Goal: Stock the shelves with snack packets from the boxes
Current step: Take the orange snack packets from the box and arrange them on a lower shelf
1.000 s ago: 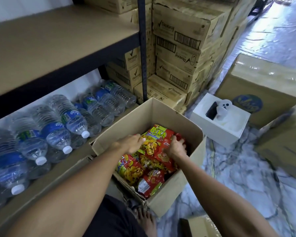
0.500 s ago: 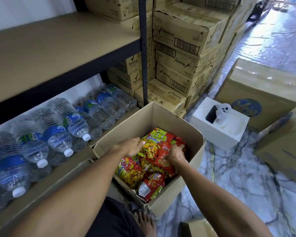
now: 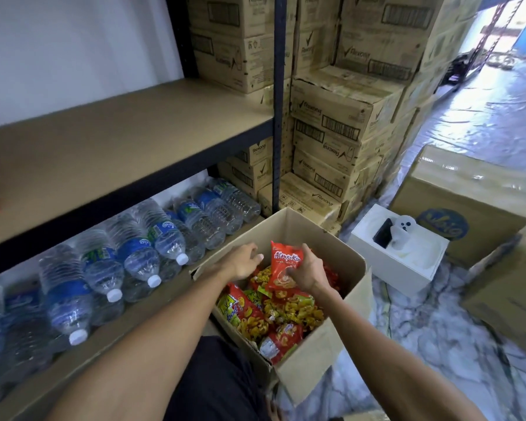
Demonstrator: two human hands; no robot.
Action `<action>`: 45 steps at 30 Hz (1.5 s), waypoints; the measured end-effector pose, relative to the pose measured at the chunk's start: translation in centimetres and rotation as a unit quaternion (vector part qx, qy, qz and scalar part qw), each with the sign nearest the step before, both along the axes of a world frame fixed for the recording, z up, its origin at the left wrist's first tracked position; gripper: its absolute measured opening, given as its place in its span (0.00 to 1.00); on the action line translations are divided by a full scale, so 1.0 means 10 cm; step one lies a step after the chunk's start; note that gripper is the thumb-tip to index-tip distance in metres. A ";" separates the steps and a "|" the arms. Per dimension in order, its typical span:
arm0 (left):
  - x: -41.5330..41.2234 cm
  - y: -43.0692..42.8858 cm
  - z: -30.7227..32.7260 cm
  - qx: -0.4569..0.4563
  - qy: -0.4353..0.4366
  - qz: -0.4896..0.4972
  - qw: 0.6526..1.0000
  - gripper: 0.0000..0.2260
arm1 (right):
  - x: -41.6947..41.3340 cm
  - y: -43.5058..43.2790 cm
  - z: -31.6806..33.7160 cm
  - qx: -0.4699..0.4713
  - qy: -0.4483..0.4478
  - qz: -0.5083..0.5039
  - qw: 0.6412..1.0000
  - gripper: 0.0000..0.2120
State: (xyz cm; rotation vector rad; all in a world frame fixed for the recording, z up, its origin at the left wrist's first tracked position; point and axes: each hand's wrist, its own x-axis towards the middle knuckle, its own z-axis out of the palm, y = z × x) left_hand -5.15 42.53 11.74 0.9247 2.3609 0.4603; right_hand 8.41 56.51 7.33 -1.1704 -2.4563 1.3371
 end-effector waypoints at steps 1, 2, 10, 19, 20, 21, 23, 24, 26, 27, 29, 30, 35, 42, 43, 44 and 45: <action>-0.01 -0.04 0.06 0.006 0.003 0.008 1.000 0.23 | -0.03 -0.04 0.12 0.001 0.019 0.011 1.000 0.29; -0.01 -0.09 0.13 0.018 0.006 0.020 1.000 0.23 | -0.07 -0.07 0.24 0.001 0.038 0.022 0.999 0.28; -0.17 -0.75 0.96 0.175 0.097 0.067 0.977 0.30 | -0.48 -0.57 1.22 0.004 0.161 0.132 0.978 0.33; -0.38 -1.70 1.90 0.272 0.130 0.120 0.946 0.24 | -0.90 -1.36 2.07 0.001 0.269 0.229 0.936 0.41; -0.38 -1.80 2.00 0.279 0.126 0.126 0.944 0.24 | -0.93 -1.45 2.14 -0.008 0.280 0.235 0.931 0.43; -0.38 -1.90 2.11 0.290 0.129 0.138 0.938 0.23 | -0.96 -1.55 2.21 -0.009 0.290 0.241 0.926 0.44; -0.39 -2.10 2.28 0.302 0.156 0.163 0.926 0.22 | -1.03 -1.74 2.31 -0.006 0.308 0.257 0.916 0.47; -0.37 -2.20 2.37 0.307 0.176 0.172 0.920 0.22 | -1.05 -1.84 2.36 -0.011 0.317 0.266 0.910 0.48; -0.38 -2.40 2.50 0.313 0.203 0.191 0.908 0.22 | -1.08 -2.02 2.45 -0.029 0.326 0.288 0.900 0.50; -0.38 -2.51 2.57 0.318 0.209 0.198 0.903 0.22 | -1.10 -2.12 2.48 -0.039 0.329 0.300 0.894 0.50; -0.37 -2.73 2.66 0.319 0.214 0.207 0.900 0.23 | -1.14 -2.28 2.51 -0.052 0.325 0.321 0.888 0.53; -0.37 -2.85 2.70 0.317 0.217 0.214 0.898 0.24 | -1.17 -2.37 2.53 -0.054 0.321 0.331 0.886 0.54; -0.42 -3.40 2.76 0.312 0.245 0.269 0.878 0.22 | -1.27 -2.76 2.60 0.003 0.282 0.373 0.884 0.55; -0.49 -3.99 2.71 0.312 0.250 0.354 0.845 0.22 | -1.50 -3.10 2.54 0.117 0.200 0.463 0.855 0.48; -0.51 -4.05 2.70 0.305 0.258 0.369 0.839 0.22 | -1.54 -3.13 2.52 0.142 0.189 0.478 0.846 0.47; -0.53 -4.11 2.69 0.295 0.268 0.380 0.835 0.22 | -1.59 -3.15 2.51 0.159 0.182 0.490 0.837 0.46; -0.54 -4.16 2.67 0.284 0.274 0.386 0.834 0.22 | -1.62 -3.18 2.50 0.166 0.173 0.499 0.833 0.46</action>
